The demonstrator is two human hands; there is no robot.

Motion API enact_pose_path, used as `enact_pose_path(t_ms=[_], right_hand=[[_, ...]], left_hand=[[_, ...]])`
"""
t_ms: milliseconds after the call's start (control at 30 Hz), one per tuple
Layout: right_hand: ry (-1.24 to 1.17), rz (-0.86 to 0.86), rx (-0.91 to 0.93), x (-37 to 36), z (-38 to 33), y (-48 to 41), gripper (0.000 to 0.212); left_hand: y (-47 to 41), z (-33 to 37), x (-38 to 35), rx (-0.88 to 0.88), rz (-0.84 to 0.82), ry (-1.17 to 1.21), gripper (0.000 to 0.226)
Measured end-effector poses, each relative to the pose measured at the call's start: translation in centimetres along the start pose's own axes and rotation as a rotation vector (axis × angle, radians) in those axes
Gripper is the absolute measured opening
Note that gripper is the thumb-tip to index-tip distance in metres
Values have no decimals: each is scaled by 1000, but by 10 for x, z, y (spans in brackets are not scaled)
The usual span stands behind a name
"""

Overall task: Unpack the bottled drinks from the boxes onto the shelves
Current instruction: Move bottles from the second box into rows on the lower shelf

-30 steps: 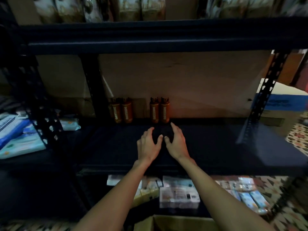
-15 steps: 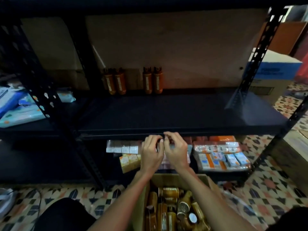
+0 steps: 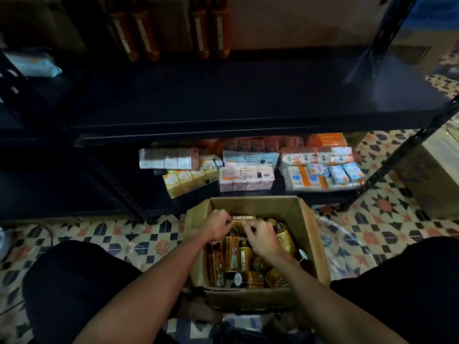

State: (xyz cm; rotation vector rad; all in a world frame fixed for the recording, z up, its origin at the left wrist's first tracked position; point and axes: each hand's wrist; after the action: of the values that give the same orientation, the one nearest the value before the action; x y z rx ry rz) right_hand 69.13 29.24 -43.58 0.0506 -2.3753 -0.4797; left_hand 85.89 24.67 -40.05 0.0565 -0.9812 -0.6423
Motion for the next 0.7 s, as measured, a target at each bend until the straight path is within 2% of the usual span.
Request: enact_pose_path(t_ms=[100,167,300,433,500,600,633,700], right_hand=[[188,-286,-155,-2,16,-2,23],[250,-383,-192,-9,27,-10,19],[232,-421,-244,-23,25,-27,22],[209,-463,-292,-45,21,-49,16],[203,-478,-320,-59,20,-59,32],[232,-447,-345,-79,19,-72,60],[232,-438,-371,-85,19,-75,63],[201,-437,-433,-96,20,-80,64]], left_hand=[[0,-8,-7,120,-146,-83,13],[0,-10,-12,156,-200,-116,18],[-1,-13,-26,156,-270,-157,29],[-11,-22,-43,186,-368,-209,18],[-14,-22,-47,142,-428,-274,17],[-22,-30,-56,-48,-512,-441,30],[-22,-33,-56,-41,-480,-426,34],[-21,-30,-50,82,-391,-251,40]])
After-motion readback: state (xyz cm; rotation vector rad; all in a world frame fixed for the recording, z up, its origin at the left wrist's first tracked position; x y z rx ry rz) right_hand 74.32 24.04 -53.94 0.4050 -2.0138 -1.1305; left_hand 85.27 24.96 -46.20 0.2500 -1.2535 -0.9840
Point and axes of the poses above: each hand's wrist, its own y-axis away from the middle knuckle, its own x-axis out of the back of the hand, z = x × y, and after that the axes turned 12 degrees about -x, right-handed
